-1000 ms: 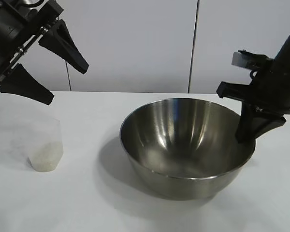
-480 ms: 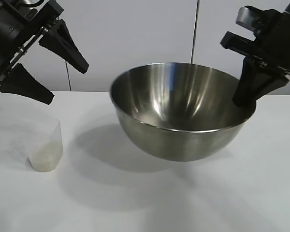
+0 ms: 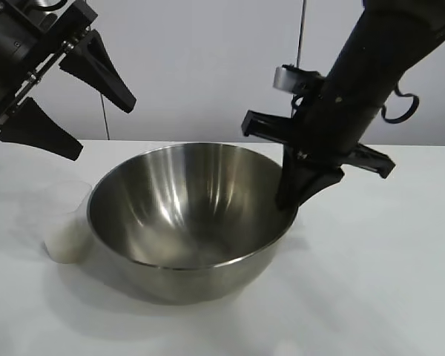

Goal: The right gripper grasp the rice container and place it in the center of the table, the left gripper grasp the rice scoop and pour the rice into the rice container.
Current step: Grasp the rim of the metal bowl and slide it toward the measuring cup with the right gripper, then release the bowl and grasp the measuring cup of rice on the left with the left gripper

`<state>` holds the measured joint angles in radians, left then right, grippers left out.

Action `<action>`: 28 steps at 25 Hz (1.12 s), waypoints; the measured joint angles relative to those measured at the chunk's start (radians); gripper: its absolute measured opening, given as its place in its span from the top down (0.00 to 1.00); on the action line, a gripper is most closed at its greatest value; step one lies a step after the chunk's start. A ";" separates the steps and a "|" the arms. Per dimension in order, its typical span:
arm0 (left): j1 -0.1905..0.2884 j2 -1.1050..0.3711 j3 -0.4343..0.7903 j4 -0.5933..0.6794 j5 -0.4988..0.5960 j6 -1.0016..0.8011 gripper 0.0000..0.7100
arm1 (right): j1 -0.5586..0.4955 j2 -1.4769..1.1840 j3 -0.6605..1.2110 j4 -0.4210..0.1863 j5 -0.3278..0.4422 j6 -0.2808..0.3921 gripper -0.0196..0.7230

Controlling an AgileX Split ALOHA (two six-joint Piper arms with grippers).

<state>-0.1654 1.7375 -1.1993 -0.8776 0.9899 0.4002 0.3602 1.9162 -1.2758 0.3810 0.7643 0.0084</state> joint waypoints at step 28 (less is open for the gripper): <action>0.000 0.000 0.000 0.000 -0.008 0.000 0.15 | -0.223 -0.097 -0.186 -0.256 -0.028 0.025 0.29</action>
<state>-0.1654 1.7375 -1.1993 -0.8776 0.9820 0.4002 0.1372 1.8187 -1.4618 0.1253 0.7367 0.0334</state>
